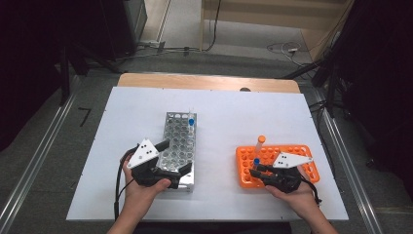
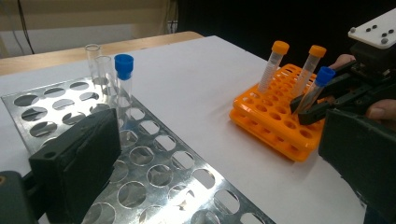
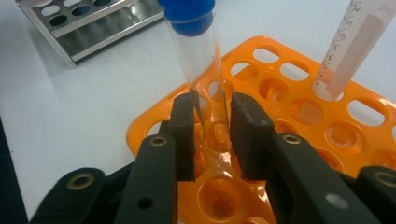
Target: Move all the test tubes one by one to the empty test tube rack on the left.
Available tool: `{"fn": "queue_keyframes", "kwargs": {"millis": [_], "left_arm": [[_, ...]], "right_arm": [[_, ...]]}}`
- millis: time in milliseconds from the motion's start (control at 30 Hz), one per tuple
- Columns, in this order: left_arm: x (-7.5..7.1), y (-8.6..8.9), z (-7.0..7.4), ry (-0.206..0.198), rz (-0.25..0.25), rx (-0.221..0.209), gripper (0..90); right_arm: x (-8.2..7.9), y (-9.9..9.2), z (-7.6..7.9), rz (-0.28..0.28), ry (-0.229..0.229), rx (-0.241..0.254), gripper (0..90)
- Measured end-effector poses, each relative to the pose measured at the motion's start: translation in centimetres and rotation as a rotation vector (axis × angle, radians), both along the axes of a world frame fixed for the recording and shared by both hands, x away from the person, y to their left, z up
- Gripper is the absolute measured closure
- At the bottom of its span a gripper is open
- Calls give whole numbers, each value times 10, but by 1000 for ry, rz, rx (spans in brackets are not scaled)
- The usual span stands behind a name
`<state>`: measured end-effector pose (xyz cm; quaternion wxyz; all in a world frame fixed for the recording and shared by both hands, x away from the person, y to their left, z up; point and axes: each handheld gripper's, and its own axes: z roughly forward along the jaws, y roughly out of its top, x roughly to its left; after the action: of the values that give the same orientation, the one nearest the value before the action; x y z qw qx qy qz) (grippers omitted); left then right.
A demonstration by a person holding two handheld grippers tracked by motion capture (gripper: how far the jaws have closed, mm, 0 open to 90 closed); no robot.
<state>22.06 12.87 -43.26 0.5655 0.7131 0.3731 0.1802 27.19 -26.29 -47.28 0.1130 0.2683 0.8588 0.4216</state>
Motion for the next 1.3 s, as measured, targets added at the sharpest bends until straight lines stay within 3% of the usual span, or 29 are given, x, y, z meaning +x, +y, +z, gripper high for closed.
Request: {"fn": "queue_keyframes", "kwargs": {"millis": [167, 467, 833, 1033, 1300], "left_arm": [[0, -1, 0, -1, -4, -1, 0], [-1, -5, 0, -5, -18, 4, 0], [-4, -29, 2, -15, -113, -4, 0], [-7, -43, 3, -16, -150, -19, 109], [-10, -61, 2, -16, -243, -40, 271]], "right_arm": [[0, -1, 1, -17, -11, -4, 753], [-3, -7, 17, -46, -40, 61, 755], [-13, 11, 28, 23, -38, 109, 756], [-21, 30, 28, 79, -26, 116, 756], [-29, 48, 29, 136, -19, 116, 756]]}}
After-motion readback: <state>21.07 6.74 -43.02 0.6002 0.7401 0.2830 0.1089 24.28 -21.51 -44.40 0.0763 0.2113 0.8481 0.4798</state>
